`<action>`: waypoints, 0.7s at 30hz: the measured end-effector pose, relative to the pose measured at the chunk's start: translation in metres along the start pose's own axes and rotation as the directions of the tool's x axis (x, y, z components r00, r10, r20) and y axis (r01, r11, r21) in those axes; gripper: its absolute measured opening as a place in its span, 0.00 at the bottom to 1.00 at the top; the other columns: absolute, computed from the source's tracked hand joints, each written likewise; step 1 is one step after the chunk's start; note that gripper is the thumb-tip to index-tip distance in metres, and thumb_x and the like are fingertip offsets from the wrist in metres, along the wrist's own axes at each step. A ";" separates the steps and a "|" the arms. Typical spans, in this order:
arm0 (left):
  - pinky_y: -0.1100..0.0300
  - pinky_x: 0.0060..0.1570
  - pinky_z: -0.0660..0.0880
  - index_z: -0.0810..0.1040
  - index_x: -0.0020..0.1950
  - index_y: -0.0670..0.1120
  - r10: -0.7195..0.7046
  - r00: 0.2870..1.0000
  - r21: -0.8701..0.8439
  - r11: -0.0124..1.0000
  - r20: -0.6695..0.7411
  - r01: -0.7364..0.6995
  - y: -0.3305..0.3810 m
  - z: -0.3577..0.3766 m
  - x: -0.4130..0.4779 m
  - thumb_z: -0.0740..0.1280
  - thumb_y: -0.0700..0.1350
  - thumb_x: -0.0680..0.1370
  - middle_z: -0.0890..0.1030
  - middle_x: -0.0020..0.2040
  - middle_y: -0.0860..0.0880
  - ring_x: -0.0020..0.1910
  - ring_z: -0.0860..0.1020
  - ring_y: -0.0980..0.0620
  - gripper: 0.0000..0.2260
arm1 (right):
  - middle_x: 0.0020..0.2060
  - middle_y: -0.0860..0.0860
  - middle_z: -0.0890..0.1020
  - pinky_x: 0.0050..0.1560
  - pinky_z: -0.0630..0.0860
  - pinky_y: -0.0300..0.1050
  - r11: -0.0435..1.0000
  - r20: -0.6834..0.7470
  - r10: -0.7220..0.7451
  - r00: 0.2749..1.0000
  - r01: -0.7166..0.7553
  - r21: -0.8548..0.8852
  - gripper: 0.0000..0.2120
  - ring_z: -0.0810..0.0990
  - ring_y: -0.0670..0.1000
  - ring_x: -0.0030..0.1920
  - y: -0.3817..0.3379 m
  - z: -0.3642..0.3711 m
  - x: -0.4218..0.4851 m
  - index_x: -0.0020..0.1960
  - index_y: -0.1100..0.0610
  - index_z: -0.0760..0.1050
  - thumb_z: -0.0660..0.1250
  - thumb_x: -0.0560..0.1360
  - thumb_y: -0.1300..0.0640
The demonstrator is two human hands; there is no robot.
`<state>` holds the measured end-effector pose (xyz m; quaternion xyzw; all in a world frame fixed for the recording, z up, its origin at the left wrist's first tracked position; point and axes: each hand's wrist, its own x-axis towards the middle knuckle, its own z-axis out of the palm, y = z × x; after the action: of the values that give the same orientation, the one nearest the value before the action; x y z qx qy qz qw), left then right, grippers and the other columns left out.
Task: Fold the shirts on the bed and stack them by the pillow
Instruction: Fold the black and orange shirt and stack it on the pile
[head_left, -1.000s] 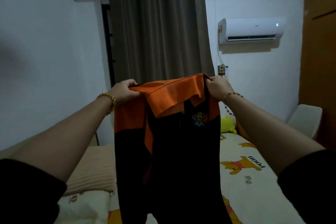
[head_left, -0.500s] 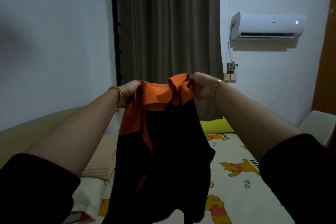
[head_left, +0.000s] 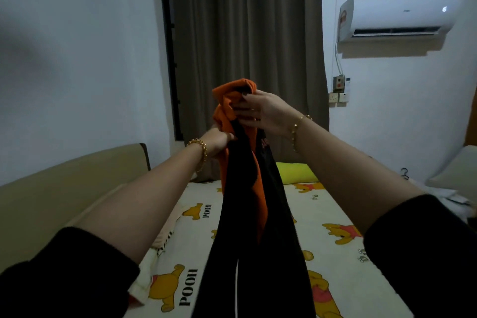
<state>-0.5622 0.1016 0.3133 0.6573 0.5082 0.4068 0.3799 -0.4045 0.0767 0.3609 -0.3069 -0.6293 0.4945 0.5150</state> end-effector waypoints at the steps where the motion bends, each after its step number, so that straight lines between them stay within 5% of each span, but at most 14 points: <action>1: 0.43 0.58 0.75 0.68 0.63 0.43 0.002 1.000 -0.008 1.000 -0.024 -0.002 -0.002 0.002 0.005 0.63 0.42 0.78 0.78 0.59 0.40 0.55 0.78 0.41 0.14 | 0.45 0.55 0.82 0.49 0.79 0.47 0.996 -0.044 -0.018 0.999 0.014 -0.088 0.07 0.82 0.53 0.46 0.006 -0.004 -0.002 0.55 0.58 0.75 0.63 0.79 0.59; 4: 0.44 0.59 0.74 0.68 0.59 0.41 0.034 0.995 0.002 0.999 -0.095 -0.034 0.002 0.009 0.011 0.63 0.43 0.77 0.77 0.58 0.39 0.55 0.78 0.41 0.13 | 0.36 0.54 0.77 0.37 0.75 0.41 0.950 -0.097 -0.037 0.995 0.005 -0.311 0.02 0.76 0.50 0.34 0.028 -0.026 -0.016 0.45 0.58 0.75 0.67 0.76 0.61; 9: 0.49 0.61 0.72 0.63 0.67 0.38 0.084 0.979 0.059 0.995 -0.184 -0.074 0.013 0.019 0.024 0.63 0.44 0.78 0.74 0.60 0.39 0.59 0.74 0.41 0.21 | 0.43 0.56 0.82 0.47 0.79 0.46 0.714 -0.011 0.292 0.956 -0.226 -0.662 0.09 0.81 0.51 0.41 0.066 -0.051 -0.048 0.48 0.60 0.75 0.71 0.73 0.55; 13: 0.53 0.57 0.72 0.65 0.67 0.39 0.076 0.967 0.023 0.997 -0.243 -0.073 0.014 0.019 0.030 0.62 0.44 0.78 0.76 0.55 0.42 0.57 0.75 0.43 0.19 | 0.46 0.54 0.84 0.51 0.81 0.50 0.603 -0.066 0.365 0.929 -0.289 -0.743 0.13 0.84 0.51 0.43 0.106 -0.047 -0.056 0.51 0.57 0.77 0.72 0.72 0.50; 17: 0.56 0.52 0.70 0.63 0.69 0.40 0.069 0.951 0.012 0.998 -0.301 -0.068 0.010 0.014 0.032 0.62 0.44 0.79 0.75 0.59 0.42 0.58 0.75 0.44 0.20 | 0.46 0.55 0.84 0.49 0.80 0.47 0.548 -0.108 0.304 0.947 -0.266 -0.793 0.17 0.83 0.51 0.46 0.142 -0.033 -0.058 0.51 0.58 0.80 0.68 0.74 0.44; 21: 0.57 0.53 0.68 0.62 0.69 0.39 0.048 0.934 -0.029 0.998 -0.353 -0.063 0.009 0.006 0.031 0.61 0.43 0.79 0.74 0.61 0.42 0.61 0.74 0.43 0.20 | 0.37 0.56 0.80 0.36 0.71 0.43 0.596 -0.194 0.143 0.971 -0.241 -0.766 0.17 0.75 0.49 0.35 0.164 -0.019 -0.054 0.48 0.64 0.80 0.66 0.77 0.49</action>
<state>-0.5491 0.1293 0.3236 0.5802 0.5411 0.5385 0.2840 -0.3916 0.0875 0.1881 -0.5938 -0.7150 0.2046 0.3072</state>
